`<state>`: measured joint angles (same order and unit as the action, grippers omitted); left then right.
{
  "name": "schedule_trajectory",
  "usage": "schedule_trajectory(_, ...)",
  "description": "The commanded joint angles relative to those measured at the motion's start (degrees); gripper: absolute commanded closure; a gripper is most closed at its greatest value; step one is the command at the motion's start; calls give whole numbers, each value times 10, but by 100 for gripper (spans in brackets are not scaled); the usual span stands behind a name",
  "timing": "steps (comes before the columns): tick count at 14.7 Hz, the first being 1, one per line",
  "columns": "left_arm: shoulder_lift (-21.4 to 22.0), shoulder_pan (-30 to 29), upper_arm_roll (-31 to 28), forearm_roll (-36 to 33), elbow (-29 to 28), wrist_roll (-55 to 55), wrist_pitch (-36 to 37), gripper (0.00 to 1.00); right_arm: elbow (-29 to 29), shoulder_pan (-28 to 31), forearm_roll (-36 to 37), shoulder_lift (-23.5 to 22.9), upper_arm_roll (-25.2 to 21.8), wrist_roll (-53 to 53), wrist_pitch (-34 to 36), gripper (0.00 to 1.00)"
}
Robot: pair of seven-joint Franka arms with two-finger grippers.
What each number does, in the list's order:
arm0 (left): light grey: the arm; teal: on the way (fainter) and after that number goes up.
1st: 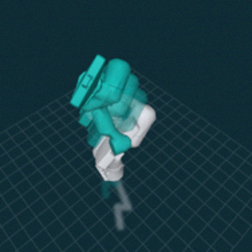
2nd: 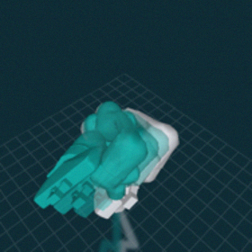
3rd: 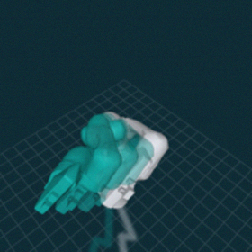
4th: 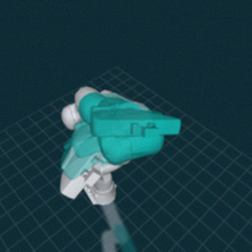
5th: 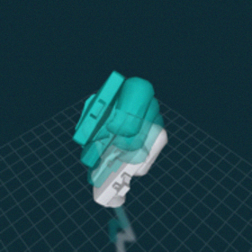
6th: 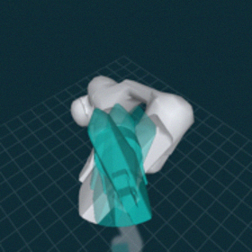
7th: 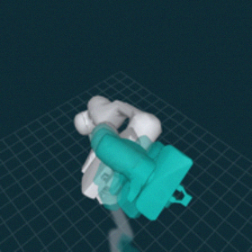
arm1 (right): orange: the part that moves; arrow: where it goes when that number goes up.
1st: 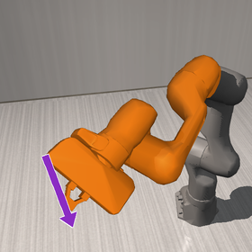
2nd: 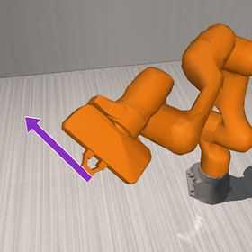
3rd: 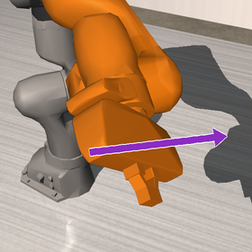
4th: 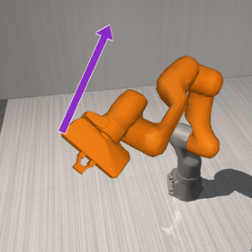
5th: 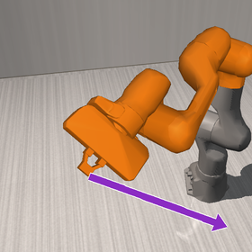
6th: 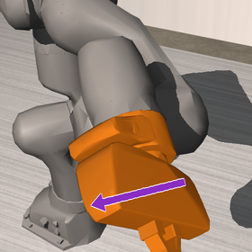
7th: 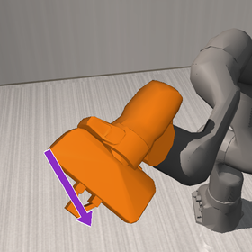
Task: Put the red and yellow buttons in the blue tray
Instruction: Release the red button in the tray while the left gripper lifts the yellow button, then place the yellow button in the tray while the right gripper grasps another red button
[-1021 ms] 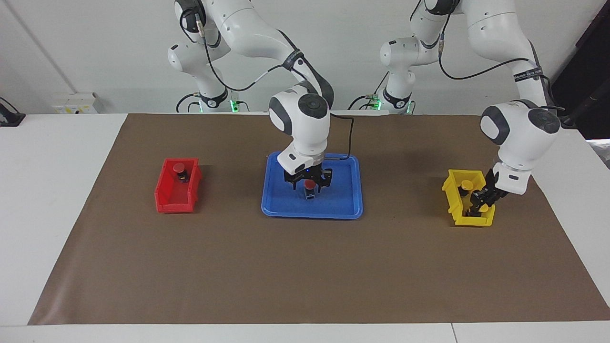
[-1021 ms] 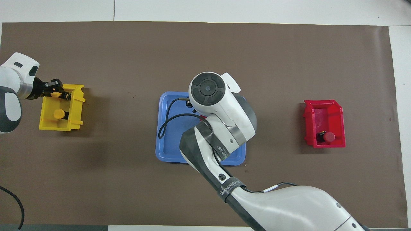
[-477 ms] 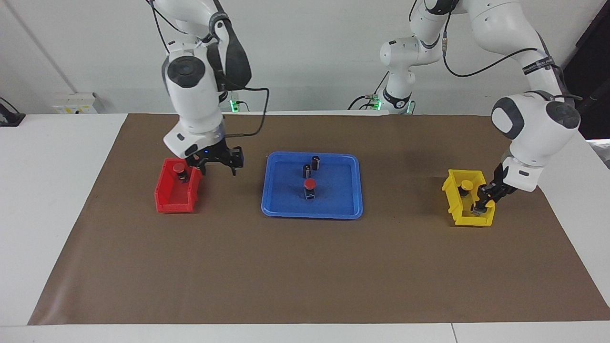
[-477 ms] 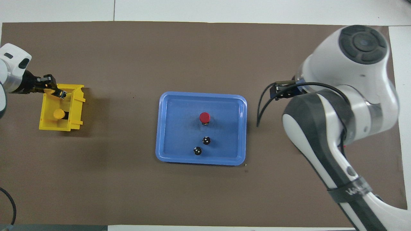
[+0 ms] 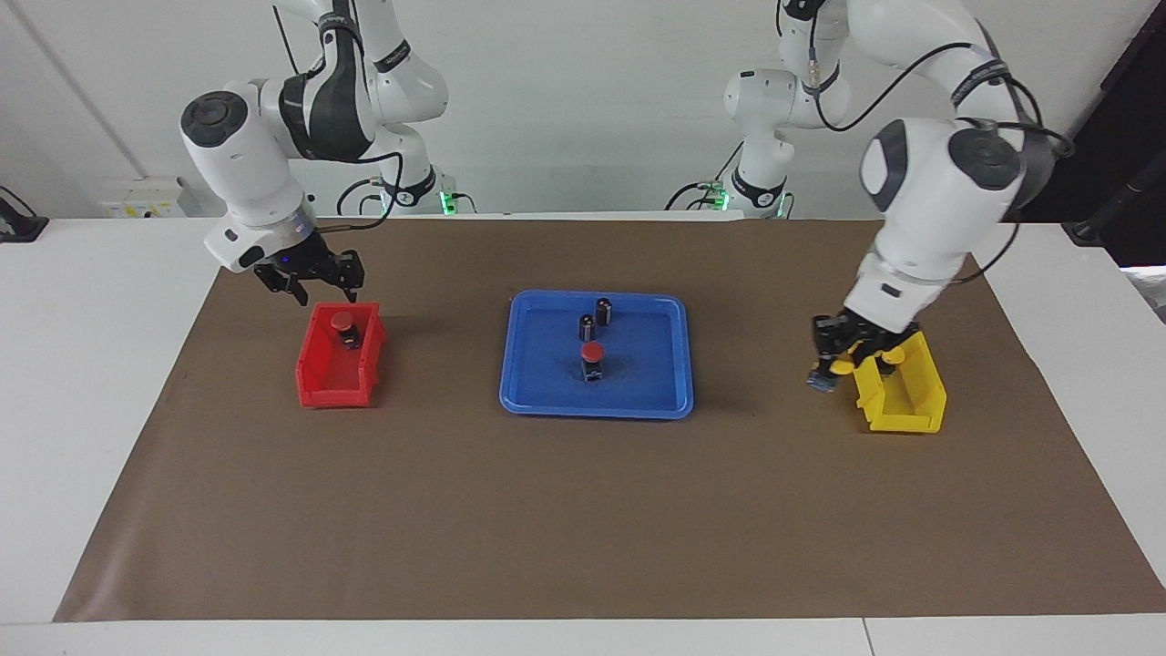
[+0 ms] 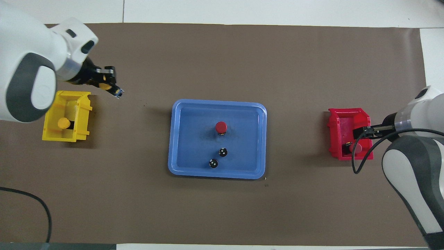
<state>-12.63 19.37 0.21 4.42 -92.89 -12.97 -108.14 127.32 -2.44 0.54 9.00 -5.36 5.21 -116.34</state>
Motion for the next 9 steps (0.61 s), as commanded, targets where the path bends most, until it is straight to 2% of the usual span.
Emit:
schedule_trajectory(1,7,71,-11,37,-33,-46,-47,98,52,19,-13,11,9,23,-49,33)
schedule_trajectory(3,5,123,-11,38,-77,-80,-99,98,64,21,-14,8,9,23,-68,38)
schedule_trajectory(5,-1,152,-11,38,-113,-100,-144,98,73,21,-14,-4,9,24,-86,39)
schedule_trajectory(9,-14,168,-11,38,-148,-126,-203,98,98,22,-14,-16,9,38,-136,38)
